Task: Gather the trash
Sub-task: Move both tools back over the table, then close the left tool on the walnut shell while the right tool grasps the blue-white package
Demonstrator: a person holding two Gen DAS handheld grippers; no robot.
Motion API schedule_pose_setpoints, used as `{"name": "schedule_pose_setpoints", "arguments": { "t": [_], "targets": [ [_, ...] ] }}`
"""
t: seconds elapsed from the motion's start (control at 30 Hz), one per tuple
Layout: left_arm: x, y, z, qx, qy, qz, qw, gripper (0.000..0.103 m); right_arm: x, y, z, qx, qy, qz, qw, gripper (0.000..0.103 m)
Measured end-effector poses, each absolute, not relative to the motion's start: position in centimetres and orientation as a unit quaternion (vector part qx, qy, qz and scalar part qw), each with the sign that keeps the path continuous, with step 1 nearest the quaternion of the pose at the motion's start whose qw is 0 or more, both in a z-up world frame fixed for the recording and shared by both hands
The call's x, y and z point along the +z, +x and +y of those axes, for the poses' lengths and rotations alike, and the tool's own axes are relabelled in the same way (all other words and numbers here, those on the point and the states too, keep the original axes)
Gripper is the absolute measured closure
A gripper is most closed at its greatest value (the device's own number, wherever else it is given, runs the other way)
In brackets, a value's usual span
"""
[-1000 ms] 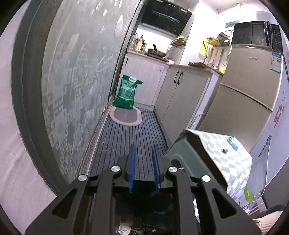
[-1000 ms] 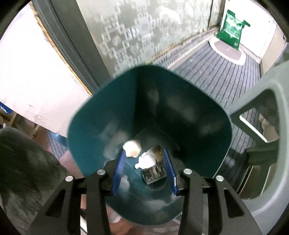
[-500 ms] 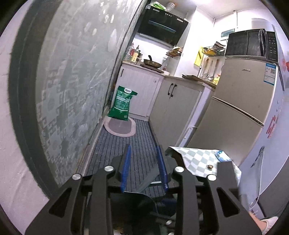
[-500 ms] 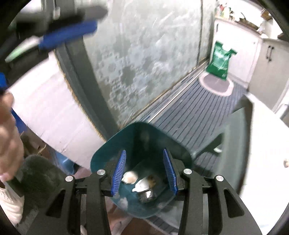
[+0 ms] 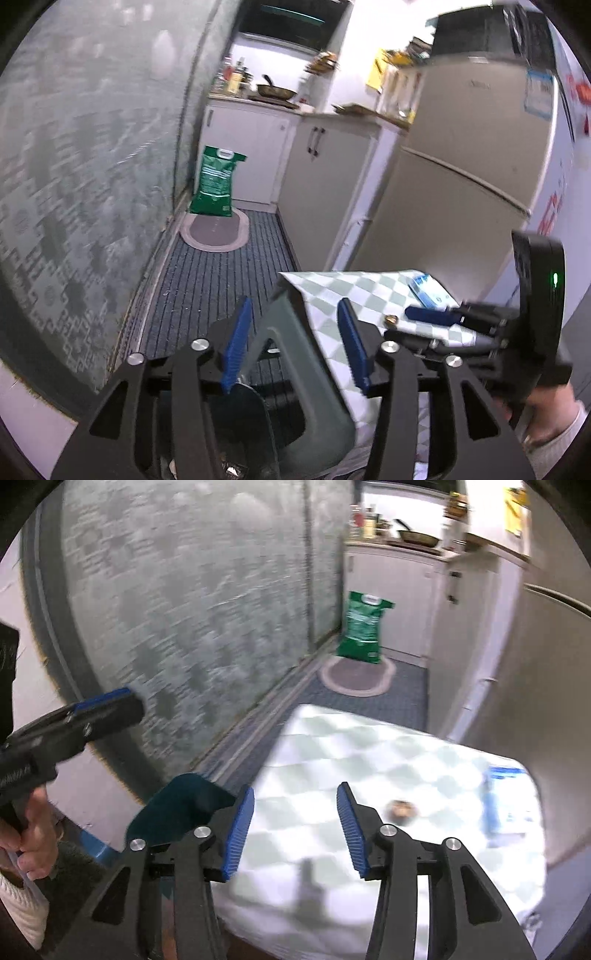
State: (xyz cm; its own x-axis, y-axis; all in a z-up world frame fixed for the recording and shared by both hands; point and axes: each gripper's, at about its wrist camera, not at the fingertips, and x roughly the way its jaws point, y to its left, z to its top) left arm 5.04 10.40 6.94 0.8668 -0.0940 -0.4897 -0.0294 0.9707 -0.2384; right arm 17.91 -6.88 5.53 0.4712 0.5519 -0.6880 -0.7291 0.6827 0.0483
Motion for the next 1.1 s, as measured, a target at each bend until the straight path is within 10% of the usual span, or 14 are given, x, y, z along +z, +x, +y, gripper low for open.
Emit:
{"name": "schedule_pose_setpoints", "arguments": {
  "t": [0.83, 1.1],
  "targets": [
    [-1.2, 17.2, -2.8, -0.057, -0.053, 0.395, 0.915, 0.041, 2.5, 26.3, -20.4, 0.305, -0.095, 0.378, 0.869, 0.025],
    [-1.5, 19.0, -3.7, -0.045, -0.052, 0.401, 0.914, 0.061, 2.0, 26.9, -21.1, 0.305, -0.088, 0.386, 0.866, 0.025]
  ]
}}
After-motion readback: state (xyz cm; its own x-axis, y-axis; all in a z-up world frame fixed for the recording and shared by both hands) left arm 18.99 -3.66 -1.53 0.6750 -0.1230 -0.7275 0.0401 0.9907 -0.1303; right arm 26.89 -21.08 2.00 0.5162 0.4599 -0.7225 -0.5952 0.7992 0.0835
